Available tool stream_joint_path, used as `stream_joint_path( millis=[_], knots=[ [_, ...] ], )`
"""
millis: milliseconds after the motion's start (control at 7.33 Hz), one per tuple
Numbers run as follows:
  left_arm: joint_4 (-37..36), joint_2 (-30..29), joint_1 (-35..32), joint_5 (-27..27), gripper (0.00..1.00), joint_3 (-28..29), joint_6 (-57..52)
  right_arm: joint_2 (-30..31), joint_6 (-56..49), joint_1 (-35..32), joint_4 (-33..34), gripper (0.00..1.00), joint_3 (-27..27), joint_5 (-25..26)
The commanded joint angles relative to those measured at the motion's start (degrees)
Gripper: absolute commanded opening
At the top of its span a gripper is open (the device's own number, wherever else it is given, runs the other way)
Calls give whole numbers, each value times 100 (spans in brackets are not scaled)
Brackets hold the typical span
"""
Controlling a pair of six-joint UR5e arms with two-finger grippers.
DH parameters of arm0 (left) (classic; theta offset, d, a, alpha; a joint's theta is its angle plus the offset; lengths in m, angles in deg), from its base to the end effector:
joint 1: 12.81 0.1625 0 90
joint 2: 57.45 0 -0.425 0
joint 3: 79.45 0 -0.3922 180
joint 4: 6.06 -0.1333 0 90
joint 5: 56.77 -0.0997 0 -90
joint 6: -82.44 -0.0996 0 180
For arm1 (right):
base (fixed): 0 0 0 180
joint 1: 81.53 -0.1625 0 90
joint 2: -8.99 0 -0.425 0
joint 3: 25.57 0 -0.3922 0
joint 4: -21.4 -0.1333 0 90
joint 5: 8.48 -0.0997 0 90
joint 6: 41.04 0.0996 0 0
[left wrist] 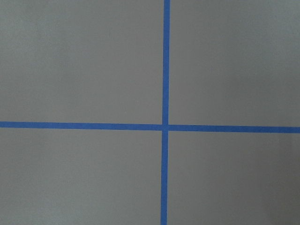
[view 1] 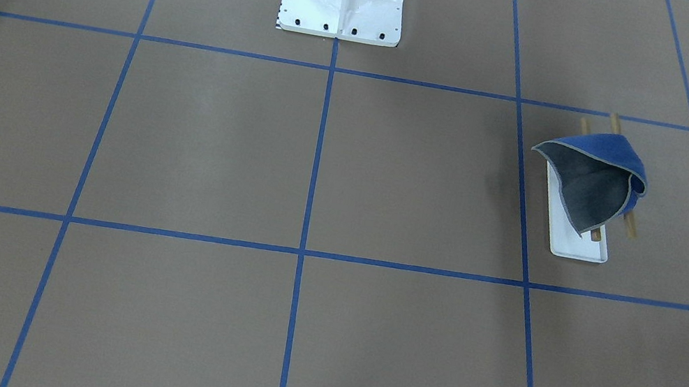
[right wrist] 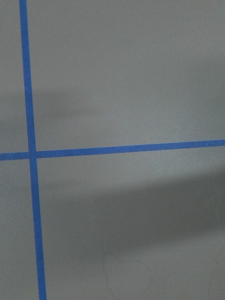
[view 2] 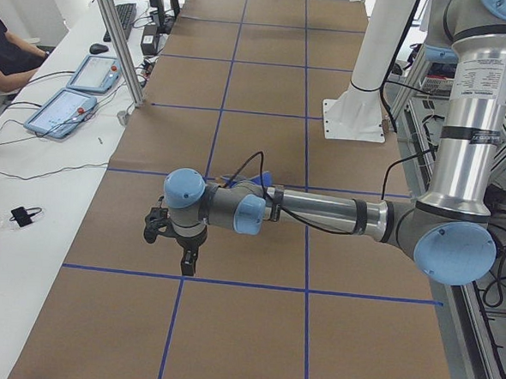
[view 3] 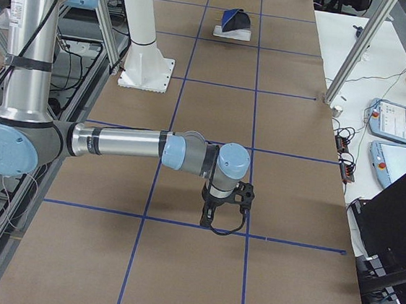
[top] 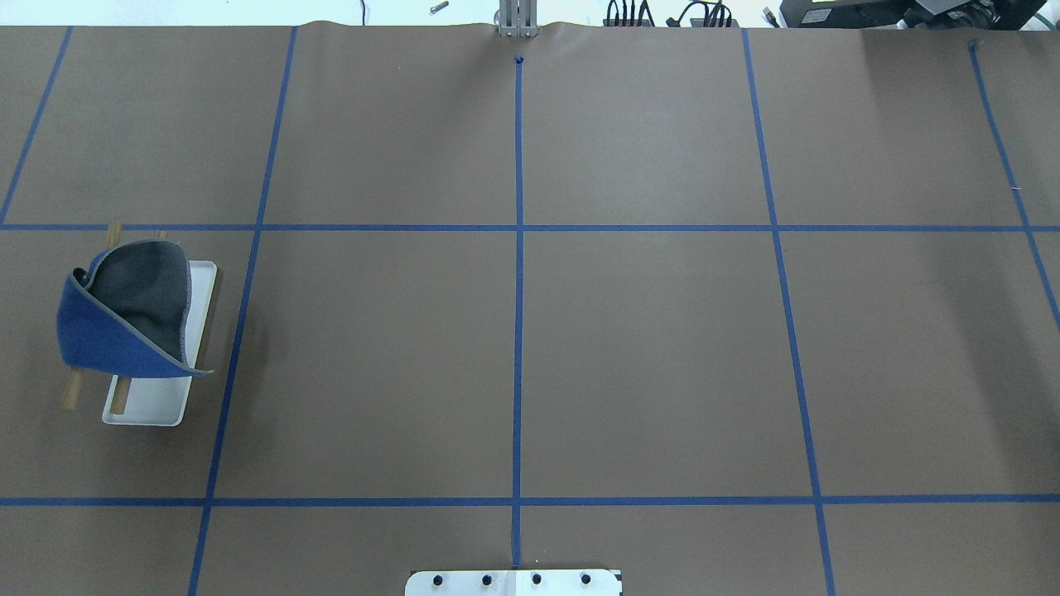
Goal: Hang towel on rack
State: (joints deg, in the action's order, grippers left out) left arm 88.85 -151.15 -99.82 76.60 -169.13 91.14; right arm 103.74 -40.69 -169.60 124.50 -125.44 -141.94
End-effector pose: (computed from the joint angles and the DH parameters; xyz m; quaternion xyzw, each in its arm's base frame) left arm -0.0373 -0.5307 0.6208 0.0293 0.3735 -0.0195 0.9270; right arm 0.0498 -0.4461 0.6365 -0.0720 -0.3680 0.0130 0.9270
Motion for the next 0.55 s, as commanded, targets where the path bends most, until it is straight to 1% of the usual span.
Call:
stream_joint_path(
  millis=[0, 409],
  knots=[
    [0, 1, 0, -4, 99, 12, 0, -1, 0, -17, 0, 100, 11, -4],
    [0, 1, 8, -4, 99, 47, 0, -70, 9, -25, 0, 100, 11, -22]
  ],
)
